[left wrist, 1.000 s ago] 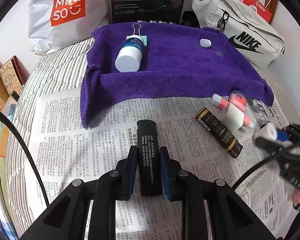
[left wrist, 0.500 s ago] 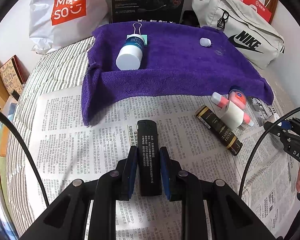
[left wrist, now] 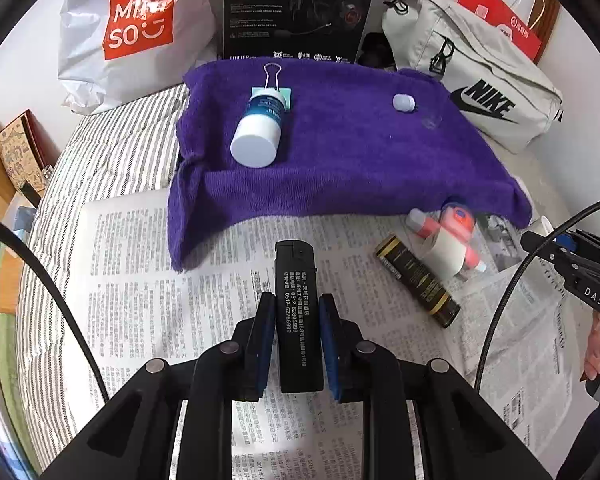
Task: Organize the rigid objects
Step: 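Carry the black tube with left tool while right tool carries the tape roll onto the towel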
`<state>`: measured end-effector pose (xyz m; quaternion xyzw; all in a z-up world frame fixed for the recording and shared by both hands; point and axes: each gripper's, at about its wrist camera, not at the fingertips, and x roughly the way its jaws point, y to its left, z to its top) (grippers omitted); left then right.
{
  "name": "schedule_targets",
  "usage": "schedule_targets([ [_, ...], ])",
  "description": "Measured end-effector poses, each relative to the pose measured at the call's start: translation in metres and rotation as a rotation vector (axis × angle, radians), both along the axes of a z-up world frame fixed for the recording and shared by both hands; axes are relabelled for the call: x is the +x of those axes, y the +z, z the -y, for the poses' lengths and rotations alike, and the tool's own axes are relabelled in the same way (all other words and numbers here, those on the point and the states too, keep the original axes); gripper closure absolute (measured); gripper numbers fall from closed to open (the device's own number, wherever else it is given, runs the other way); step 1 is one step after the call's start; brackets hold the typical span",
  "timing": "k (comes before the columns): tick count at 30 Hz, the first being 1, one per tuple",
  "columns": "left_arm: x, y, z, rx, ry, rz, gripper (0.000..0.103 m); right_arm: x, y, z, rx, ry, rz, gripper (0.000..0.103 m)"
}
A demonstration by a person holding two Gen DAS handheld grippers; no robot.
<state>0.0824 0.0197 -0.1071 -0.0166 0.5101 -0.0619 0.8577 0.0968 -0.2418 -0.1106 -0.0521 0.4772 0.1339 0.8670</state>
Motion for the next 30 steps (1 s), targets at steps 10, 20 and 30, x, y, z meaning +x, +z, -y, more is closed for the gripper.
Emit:
schedule_targets([
  [10, 0.012, 0.018, -0.001, -0.030, 0.005, 0.031, 0.082, 0.019, 0.020, -0.001, 0.045, 0.004, 0.012, 0.074],
  [20, 0.030, 0.031, -0.005, -0.067, 0.000, 0.042, 0.082, 0.040, 0.033, 0.001, 0.034, -0.022, 0.024, 0.074],
  [30, 0.057, 0.041, -0.006, -0.085, -0.011, 0.052, 0.082, 0.066, 0.042, -0.003, 0.018, -0.029, 0.032, 0.074],
])
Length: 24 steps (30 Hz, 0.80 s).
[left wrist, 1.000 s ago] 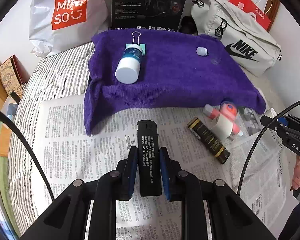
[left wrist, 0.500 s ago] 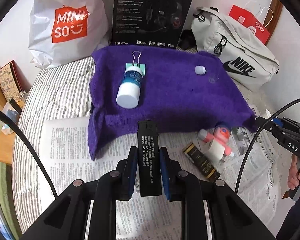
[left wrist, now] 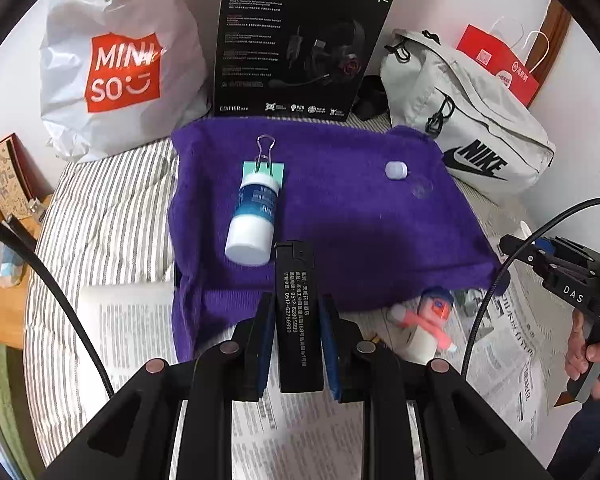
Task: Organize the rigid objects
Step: 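Carry the black tube with left tool while right tool carries the tape roll onto the towel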
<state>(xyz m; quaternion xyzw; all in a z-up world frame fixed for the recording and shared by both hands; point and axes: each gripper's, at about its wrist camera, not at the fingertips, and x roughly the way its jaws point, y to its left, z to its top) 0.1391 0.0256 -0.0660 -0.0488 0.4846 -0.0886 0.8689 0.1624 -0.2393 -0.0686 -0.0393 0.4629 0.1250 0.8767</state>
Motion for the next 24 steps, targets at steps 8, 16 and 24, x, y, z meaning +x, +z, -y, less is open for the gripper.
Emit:
schedule_targets([
  [8, 0.030, -0.004, 0.008, -0.007, -0.020, -0.016, 0.082, 0.023, 0.000, -0.002, -0.005, 0.001, -0.003, 0.074],
  [16, 0.060, -0.016, 0.021, -0.021, -0.051, -0.044, 0.082, 0.044, -0.010, -0.001, -0.009, -0.006, -0.022, 0.074],
  [24, 0.085, -0.038, 0.027, -0.008, -0.054, -0.086, 0.082, 0.058, -0.022, -0.007, -0.014, 0.011, -0.049, 0.074],
])
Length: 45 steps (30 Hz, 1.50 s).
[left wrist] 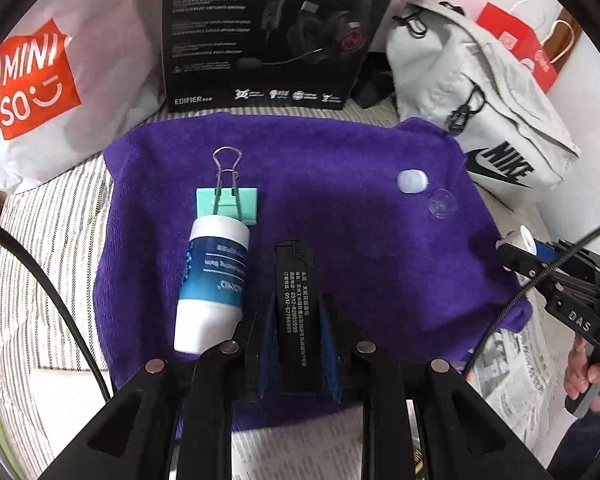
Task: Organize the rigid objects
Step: 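Carry the black tube with left tool while right tool carries the tape roll onto the towel, then open left tool to lay the tube down while right tool releases the tape roll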
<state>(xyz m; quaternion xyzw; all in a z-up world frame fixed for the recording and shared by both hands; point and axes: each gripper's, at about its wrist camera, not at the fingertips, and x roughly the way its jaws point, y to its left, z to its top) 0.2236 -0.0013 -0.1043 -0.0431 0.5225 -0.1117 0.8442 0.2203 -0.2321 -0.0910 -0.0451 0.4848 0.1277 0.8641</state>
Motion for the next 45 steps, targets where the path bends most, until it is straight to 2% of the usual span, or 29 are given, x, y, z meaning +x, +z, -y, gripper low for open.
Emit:
schedule_targets([
  [17, 0.017, -0.018, -0.010, 0.029, 0.020, -0.030, 0.082, 0.025, -0.029, -0.018, -0.024, 0.027, -0.032, 0.074],
  [25, 0.017, -0.019, -0.009, 0.049, 0.012, -0.027, 0.082, 0.041, -0.041, -0.016, -0.030, 0.015, -0.043, 0.074],
  [40, 0.015, -0.018, -0.005, 0.082, 0.010, -0.023, 0.081, 0.044, -0.050, -0.019, -0.040, 0.027, -0.033, 0.074],
  [45, 0.010, -0.019, -0.002, 0.076, -0.003, -0.030, 0.072, 0.043, -0.050, -0.018, -0.020, 0.034, -0.050, 0.069],
])
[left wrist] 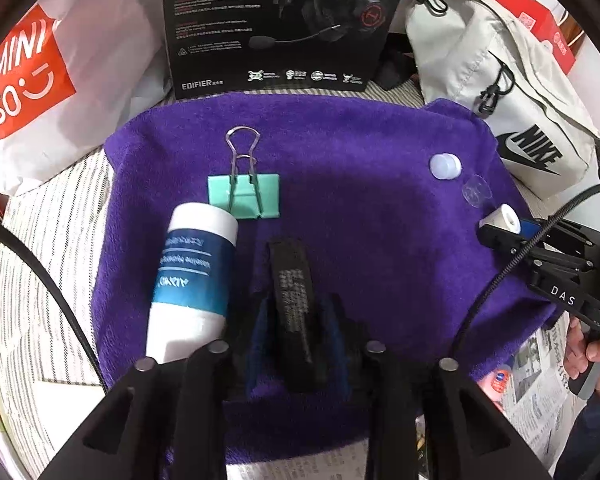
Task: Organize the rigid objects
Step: 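Open left tool to lay the tube down while right tool releases the tape roll, then withdraw both tools toward the remaining items on the newspaper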
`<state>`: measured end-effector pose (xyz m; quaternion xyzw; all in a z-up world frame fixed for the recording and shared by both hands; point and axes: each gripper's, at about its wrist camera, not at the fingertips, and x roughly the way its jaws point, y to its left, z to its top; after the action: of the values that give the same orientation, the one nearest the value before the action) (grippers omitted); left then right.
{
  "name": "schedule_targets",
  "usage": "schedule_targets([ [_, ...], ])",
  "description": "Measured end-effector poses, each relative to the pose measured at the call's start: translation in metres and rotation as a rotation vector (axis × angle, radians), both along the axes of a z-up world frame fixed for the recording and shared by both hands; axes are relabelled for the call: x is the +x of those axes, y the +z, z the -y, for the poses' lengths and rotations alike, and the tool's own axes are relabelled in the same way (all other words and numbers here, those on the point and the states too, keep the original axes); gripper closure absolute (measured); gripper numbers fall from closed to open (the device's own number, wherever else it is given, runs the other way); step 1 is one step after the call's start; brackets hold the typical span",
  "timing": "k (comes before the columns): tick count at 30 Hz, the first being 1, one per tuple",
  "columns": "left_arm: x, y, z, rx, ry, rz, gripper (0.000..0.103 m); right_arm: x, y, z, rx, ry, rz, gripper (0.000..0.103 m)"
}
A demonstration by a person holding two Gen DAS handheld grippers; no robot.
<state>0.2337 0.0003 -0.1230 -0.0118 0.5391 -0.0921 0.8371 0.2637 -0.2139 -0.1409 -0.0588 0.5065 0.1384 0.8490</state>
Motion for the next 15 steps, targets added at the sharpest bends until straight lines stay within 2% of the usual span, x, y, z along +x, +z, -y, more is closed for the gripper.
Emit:
schedule_targets([
  [7, -0.011, 0.002, 0.005, 0.000, 0.001, -0.016, 0.070, -0.012, 0.006, 0.003, 0.001, -0.007, -0.010, 0.060],
  [15, -0.037, 0.023, 0.015, -0.009, -0.009, 0.010, 0.070, -0.038, 0.026, 0.013, 0.020, -0.021, 0.008, 0.059],
])
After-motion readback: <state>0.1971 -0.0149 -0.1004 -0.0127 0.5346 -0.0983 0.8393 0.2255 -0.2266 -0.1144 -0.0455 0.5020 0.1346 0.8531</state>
